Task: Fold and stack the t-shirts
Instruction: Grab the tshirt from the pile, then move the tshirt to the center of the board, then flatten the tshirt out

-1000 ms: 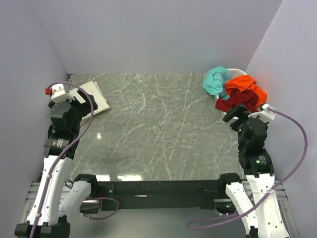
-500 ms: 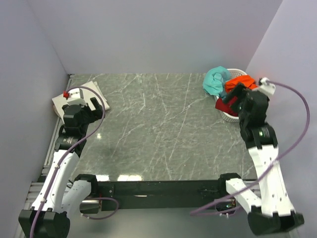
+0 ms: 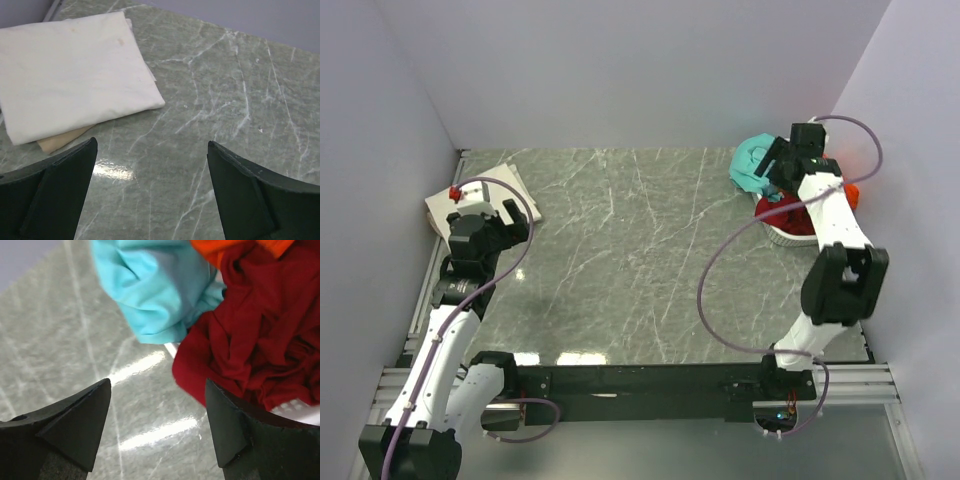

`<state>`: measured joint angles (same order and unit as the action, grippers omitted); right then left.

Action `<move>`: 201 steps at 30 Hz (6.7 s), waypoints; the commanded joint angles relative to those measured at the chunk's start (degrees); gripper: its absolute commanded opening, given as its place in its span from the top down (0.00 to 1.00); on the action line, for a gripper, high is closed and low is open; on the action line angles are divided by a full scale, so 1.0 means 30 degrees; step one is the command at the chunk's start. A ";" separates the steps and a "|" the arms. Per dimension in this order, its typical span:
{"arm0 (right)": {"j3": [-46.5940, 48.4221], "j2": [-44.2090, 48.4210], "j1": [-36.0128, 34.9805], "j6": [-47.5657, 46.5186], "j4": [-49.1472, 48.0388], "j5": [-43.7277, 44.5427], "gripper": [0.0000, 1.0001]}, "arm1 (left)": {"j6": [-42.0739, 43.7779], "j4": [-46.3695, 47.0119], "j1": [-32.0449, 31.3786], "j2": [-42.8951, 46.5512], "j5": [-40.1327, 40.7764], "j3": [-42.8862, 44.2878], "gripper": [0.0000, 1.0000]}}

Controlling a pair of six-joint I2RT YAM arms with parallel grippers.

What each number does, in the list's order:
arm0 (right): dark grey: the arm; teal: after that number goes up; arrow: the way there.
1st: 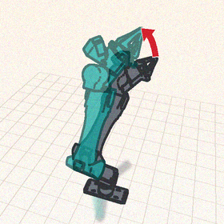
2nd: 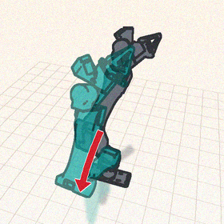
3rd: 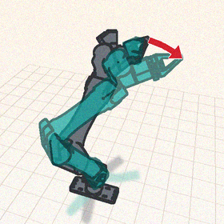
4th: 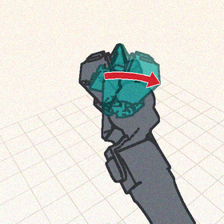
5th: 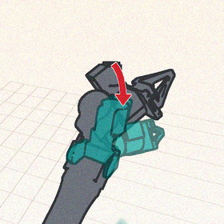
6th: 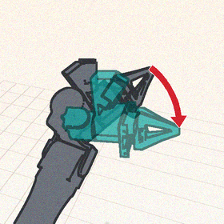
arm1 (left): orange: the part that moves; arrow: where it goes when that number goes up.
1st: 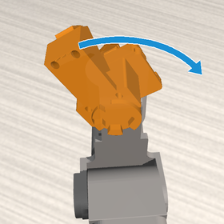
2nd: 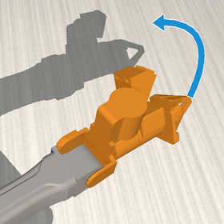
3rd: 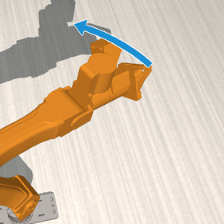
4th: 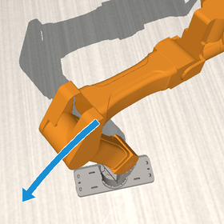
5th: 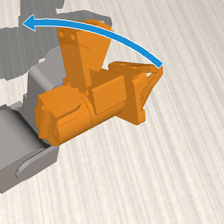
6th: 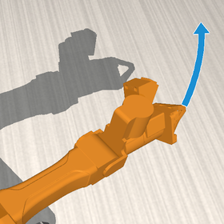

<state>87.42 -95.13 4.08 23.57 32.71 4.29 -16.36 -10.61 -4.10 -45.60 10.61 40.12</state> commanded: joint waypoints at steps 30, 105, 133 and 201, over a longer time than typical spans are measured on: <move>0.7013 -0.9333 0.1482 0.1693 -0.1205 -0.2366 0.47 | 0.0678 0.1018 -0.0040 -0.0589 -0.0812 -0.0101 0.03; -1.2467 0.8068 -0.8156 0.3948 -0.0590 -0.2838 0.16 | -0.8019 -0.1587 -0.9063 -0.2669 0.2993 -0.2208 0.15; -1.3964 0.7307 -0.8477 0.4828 -0.2143 -0.4302 0.20 | -1.1655 -0.0945 -1.0557 -0.5892 -0.0636 -0.4701 0.57; -0.2685 0.9210 -0.7864 0.0024 0.6268 0.1352 0.76 | -0.0408 -0.5078 0.1922 -0.4603 0.0099 0.6082 0.99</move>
<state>77.03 -68.51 -21.17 25.85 47.09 2.90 -21.98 -27.49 -0.45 -60.23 11.81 58.76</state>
